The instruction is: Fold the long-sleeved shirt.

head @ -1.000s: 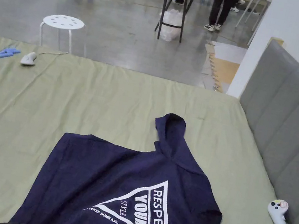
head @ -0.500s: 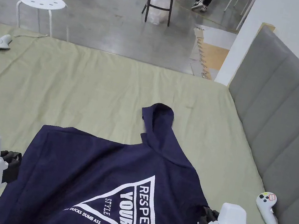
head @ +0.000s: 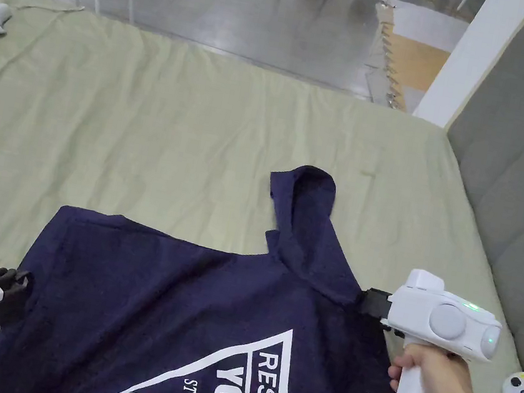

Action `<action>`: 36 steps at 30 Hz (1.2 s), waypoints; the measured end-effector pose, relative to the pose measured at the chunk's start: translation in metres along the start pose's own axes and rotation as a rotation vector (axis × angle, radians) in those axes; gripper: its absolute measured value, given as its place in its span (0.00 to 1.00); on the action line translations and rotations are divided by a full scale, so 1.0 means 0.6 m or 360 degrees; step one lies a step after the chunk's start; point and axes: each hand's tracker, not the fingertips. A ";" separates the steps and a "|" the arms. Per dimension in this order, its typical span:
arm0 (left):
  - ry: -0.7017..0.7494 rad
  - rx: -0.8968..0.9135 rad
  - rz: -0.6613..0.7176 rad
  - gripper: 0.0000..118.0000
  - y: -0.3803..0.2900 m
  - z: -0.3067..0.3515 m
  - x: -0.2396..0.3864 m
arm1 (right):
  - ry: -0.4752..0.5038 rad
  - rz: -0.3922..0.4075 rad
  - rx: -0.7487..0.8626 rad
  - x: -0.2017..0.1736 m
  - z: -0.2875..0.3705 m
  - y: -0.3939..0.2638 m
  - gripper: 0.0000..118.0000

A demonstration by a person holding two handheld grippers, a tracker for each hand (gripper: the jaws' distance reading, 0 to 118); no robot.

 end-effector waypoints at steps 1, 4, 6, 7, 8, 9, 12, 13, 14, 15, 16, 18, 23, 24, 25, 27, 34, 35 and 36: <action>-0.0004 -0.0009 0.0007 0.04 0.001 -0.005 -0.002 | -0.0020 0.0071 -0.0042 -0.008 -0.010 -0.005 0.44; -0.0002 -0.0022 0.0002 0.04 0.005 -0.017 -0.012 | -0.0046 0.0182 -0.0047 -0.028 0.002 -0.013 0.41; -0.0006 -0.0028 0.0000 0.04 0.010 -0.026 -0.019 | -0.0023 0.0169 -0.0048 -0.034 0.015 -0.019 0.08; -0.0004 -0.0031 0.0016 0.04 0.014 -0.033 -0.022 | 0.0086 0.0076 -0.0112 -0.012 -0.003 -0.011 0.04; -0.0008 -0.0042 0.0035 0.05 0.021 -0.041 -0.026 | 0.0079 0.0061 -0.0110 -0.006 -0.006 -0.011 0.03; -0.0021 -0.0047 0.0053 0.11 0.031 -0.050 -0.032 | 0.0096 0.0075 -0.0117 -0.004 -0.006 -0.012 0.03; -0.0086 -0.0124 0.0095 0.86 0.080 -0.106 -0.055 | 0.0096 0.0060 -0.0110 0.005 -0.020 -0.015 0.03; -0.0090 -0.0151 0.0094 0.94 0.099 -0.129 -0.060 | 0.0102 0.0040 -0.0114 0.009 -0.022 -0.012 0.03; -0.0091 -0.0115 0.0086 0.90 0.116 -0.148 -0.060 | 0.0106 0.0033 -0.0118 0.012 -0.024 -0.009 0.03; -0.0077 -0.0109 0.0068 0.91 0.130 -0.169 -0.061 | 0.0097 0.0028 -0.0112 0.009 -0.022 -0.010 0.03; -0.0064 -0.0137 0.0039 0.92 0.147 -0.190 -0.057 | 0.0097 0.0027 -0.0112 0.006 -0.020 -0.012 0.03; -0.0054 -0.0237 0.0030 0.91 0.168 -0.236 -0.058 | 0.0102 0.0034 -0.0118 0.008 -0.022 -0.009 0.03; -0.0149 -0.0421 0.0092 0.55 0.165 -0.297 -0.055 | 0.0114 0.0017 -0.0110 0.011 -0.021 -0.014 0.03; -0.0126 -0.0409 0.0077 0.53 0.166 -0.330 -0.071 | 0.0120 0.0011 -0.0110 0.013 -0.021 -0.013 0.03; -0.0106 -0.0415 0.0047 0.45 0.159 -0.340 -0.075 | 0.0124 0.0008 -0.0109 0.013 -0.021 -0.013 0.03; -0.0126 -0.0457 0.0095 0.14 0.147 -0.357 -0.097 | 0.0123 0.0008 -0.0107 0.014 -0.023 -0.013 0.03; -0.0123 -0.0279 0.0103 0.09 0.140 -0.314 -0.115 | 0.0123 -0.0018 0.0056 0.010 0.021 -0.022 0.03; -0.0140 -0.0204 0.0103 0.09 0.143 -0.295 -0.117 | 0.0170 -0.0059 0.0114 0.016 0.035 -0.025 0.03; -0.0170 -0.0161 0.0098 0.09 0.146 -0.278 -0.118 | 0.0206 -0.0081 0.0175 0.019 0.055 -0.024 0.03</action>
